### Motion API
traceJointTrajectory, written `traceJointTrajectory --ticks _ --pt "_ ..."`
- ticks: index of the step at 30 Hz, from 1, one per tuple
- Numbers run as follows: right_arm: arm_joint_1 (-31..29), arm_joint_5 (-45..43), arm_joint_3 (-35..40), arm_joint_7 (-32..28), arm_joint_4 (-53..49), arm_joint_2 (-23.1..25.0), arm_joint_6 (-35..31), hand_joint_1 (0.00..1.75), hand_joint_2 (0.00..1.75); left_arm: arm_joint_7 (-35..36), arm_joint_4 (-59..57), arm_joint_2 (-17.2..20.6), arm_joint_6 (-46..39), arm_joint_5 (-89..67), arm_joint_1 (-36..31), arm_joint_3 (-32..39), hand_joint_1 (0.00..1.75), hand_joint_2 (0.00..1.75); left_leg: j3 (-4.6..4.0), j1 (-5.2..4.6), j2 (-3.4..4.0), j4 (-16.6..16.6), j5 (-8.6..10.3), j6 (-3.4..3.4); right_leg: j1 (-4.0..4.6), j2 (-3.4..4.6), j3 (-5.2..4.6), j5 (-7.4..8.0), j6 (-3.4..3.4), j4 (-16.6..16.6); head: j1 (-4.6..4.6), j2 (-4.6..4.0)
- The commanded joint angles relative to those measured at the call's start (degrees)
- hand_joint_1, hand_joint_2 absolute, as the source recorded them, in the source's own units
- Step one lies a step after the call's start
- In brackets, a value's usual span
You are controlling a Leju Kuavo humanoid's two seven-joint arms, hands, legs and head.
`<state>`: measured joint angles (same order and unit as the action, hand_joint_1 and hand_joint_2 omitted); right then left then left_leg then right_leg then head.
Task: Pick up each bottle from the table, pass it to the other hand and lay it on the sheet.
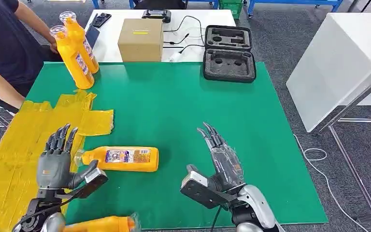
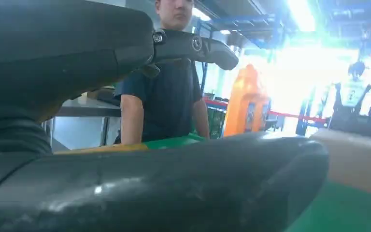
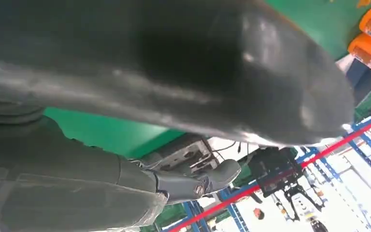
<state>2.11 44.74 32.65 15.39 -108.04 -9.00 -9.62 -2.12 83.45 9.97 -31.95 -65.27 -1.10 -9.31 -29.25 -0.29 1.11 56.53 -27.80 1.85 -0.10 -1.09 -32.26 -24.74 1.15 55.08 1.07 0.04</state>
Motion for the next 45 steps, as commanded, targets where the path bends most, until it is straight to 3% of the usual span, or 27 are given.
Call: traceJointTrajectory --ticks 1,12,21,26,30,32,36,39,40,45 --pt "-1.19 -0.36 1.69 -0.14 2.74 -1.21 -0.85 0.00 0.00 -1.00 0.30 -0.11 -0.45 2.44 -0.01 1.50 0.00 0.00 0.14 0.02 -0.04 -0.06 -0.03 -0.12 0.00 0.10 0.12 -0.02 -0.03 -0.04 0.00 0.00" --pt "-1.68 -0.79 2.51 0.19 2.43 -1.17 -0.80 0.00 0.00 -2.91 0.40 0.75 -2.27 5.95 2.08 2.31 0.00 0.00 0.18 0.02 -0.01 -0.08 -0.04 -0.15 -0.01 0.15 0.13 -0.03 -0.03 -0.04 0.00 0.00" --pt "-2.35 -0.62 2.51 0.63 3.11 -0.70 -1.92 0.00 0.00 -5.96 0.31 1.91 -2.85 15.71 0.04 2.54 0.00 0.00 0.12 0.03 -0.07 -0.05 -0.02 -0.16 0.01 0.09 0.10 -0.02 -0.05 -0.02 0.00 0.00" --pt "-4.17 3.67 1.20 0.56 4.51 0.87 -2.91 0.00 0.00 -12.36 9.45 0.94 1.39 38.86 -0.38 5.15 0.00 0.00 0.05 0.04 -0.07 0.01 -0.03 -0.16 0.02 0.11 0.04 -0.02 -0.04 0.02 0.02 0.00" --pt "-4.23 3.84 0.94 0.58 4.62 1.07 -2.83 0.00 0.00 -12.17 10.46 1.31 1.81 39.38 -0.24 5.60 0.00 0.00 0.01 0.05 -0.04 0.01 -0.01 -0.10 0.04 0.07 0.00 0.00 -0.02 0.00 0.00 0.00" --pt "-3.74 4.72 0.01 0.45 4.61 1.64 -2.83 0.00 0.00 -14.77 13.88 1.30 7.25 54.45 1.50 7.53 0.00 0.00 0.07 0.05 -0.04 -0.01 -0.02 -0.11 0.03 0.08 0.05 -0.01 -0.03 -0.01 0.00 0.00" --pt "-3.29 3.88 -2.24 -3.35 3.94 2.65 -6.33 0.00 0.00 -13.47 21.84 4.23 21.18 89.15 8.67 13.79 0.00 0.00 0.04 0.08 0.17 0.03 -0.07 -0.10 0.06 0.29 0.00 0.01 -0.04 0.02 0.02 0.00" --pt "-1.80 2.64 -2.93 -6.01 3.25 1.94 -8.55 0.00 0.00 -14.90 24.41 5.33 23.17 90.90 12.29 15.28 0.00 0.00 0.27 0.05 0.44 -0.07 -0.19 -0.21 0.01 0.66 0.09 -0.05 -0.07 0.04 0.02 0.00" --pt "-1.55 2.59 -2.99 -6.15 3.13 1.80 -8.62 0.00 0.00 -14.94 24.55 5.25 23.20 90.93 12.52 15.35 0.00 0.00 0.06 0.07 0.23 -0.03 -0.07 -0.10 0.05 0.29 0.01 -0.01 -0.03 0.01 0.00 0.00" --pt "-1.59 2.59 -2.99 -6.17 3.25 2.11 -8.75 0.00 0.00 -14.85 23.81 4.82 23.01 90.86 11.42 14.65 0.00 0.00 0.07 0.02 -0.11 -0.04 -0.02 -0.12 0.01 0.05 0.04 -0.05 -0.04 0.01 0.00 0.00"
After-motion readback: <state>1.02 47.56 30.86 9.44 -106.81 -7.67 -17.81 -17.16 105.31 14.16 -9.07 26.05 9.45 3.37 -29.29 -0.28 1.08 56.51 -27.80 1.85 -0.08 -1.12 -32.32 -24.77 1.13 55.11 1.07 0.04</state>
